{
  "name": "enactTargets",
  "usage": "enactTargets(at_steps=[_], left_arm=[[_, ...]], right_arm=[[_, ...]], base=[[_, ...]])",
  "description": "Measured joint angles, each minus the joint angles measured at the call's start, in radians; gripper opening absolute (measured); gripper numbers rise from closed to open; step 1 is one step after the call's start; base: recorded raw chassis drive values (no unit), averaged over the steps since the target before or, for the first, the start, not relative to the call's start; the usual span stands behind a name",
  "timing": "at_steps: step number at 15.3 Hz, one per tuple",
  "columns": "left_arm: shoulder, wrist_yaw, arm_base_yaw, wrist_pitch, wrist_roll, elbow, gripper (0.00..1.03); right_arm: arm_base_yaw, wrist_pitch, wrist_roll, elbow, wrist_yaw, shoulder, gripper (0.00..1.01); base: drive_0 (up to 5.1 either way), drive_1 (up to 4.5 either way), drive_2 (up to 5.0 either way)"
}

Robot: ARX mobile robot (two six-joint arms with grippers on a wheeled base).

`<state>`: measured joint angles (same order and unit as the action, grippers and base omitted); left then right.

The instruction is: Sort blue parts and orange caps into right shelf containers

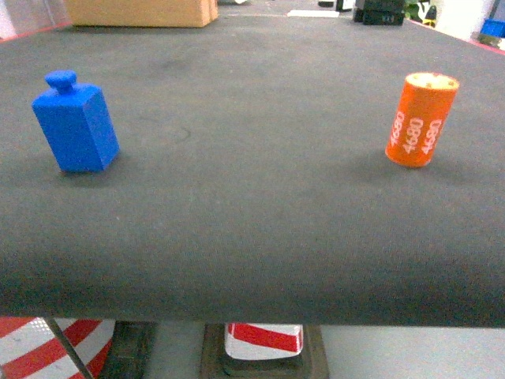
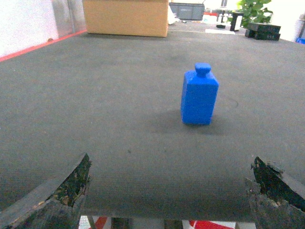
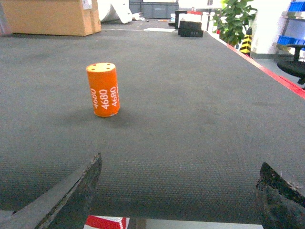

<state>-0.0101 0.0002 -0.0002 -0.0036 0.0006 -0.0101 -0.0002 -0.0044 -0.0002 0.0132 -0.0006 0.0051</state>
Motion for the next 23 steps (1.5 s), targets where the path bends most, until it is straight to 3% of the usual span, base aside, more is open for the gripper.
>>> enactTargets(at_steps=[23], left_arm=[[0.0, 0.0, 0.0, 0.0, 0.0, 0.0, 0.98]], right_arm=[[0.0, 0.0, 0.001, 0.0, 0.0, 0.0, 0.98]], base=[[0.0, 0.0, 0.0]])
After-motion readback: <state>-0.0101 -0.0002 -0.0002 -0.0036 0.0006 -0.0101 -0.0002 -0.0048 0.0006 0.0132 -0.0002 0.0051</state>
